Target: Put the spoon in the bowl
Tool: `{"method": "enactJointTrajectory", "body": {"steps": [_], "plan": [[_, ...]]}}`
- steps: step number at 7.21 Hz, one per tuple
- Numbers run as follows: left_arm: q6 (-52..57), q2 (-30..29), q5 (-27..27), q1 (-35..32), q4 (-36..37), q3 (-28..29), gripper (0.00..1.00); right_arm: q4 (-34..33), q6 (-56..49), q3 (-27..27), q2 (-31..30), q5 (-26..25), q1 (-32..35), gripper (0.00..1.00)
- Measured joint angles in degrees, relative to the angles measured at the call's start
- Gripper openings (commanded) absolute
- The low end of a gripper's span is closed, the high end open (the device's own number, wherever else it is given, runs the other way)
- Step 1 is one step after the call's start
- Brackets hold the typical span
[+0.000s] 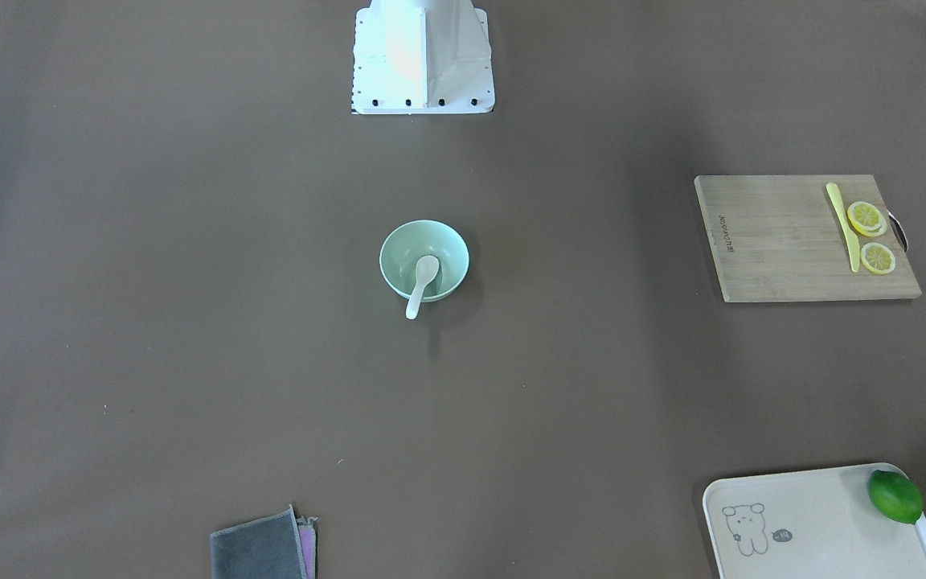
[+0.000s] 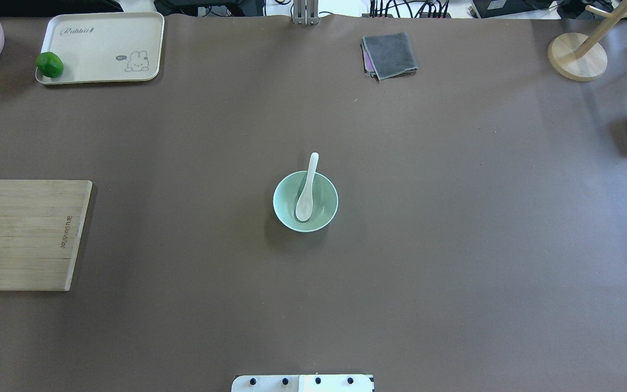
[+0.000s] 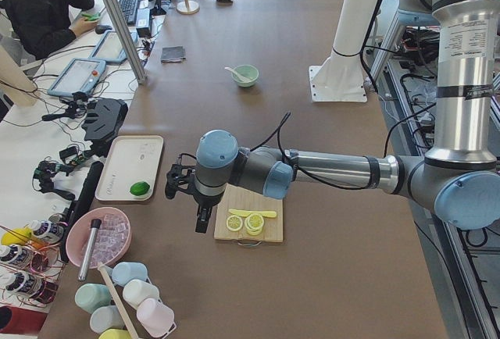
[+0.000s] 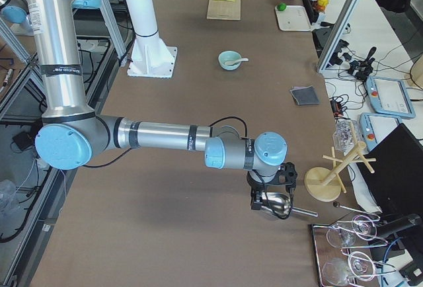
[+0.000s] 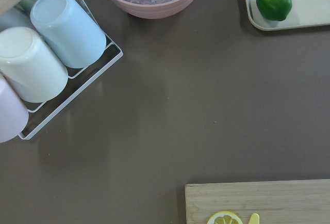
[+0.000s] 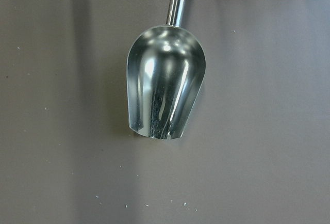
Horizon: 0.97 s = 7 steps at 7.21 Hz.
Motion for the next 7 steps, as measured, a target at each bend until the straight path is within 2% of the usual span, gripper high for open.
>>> {"method": "enactJointTrajectory", "body": {"steps": [4,7], "plan": [[0.00,-0.30,0.00,0.00,0.00,0.20,0.98,0.00,0.04,0.13,-0.17,0.45,-0.64,1.00],[-0.08,-0.47,0.02,0.04,0.06,0.35,0.98,0.33,-0.02,1.66,-3.22,0.42,-0.68,1.00]]}}
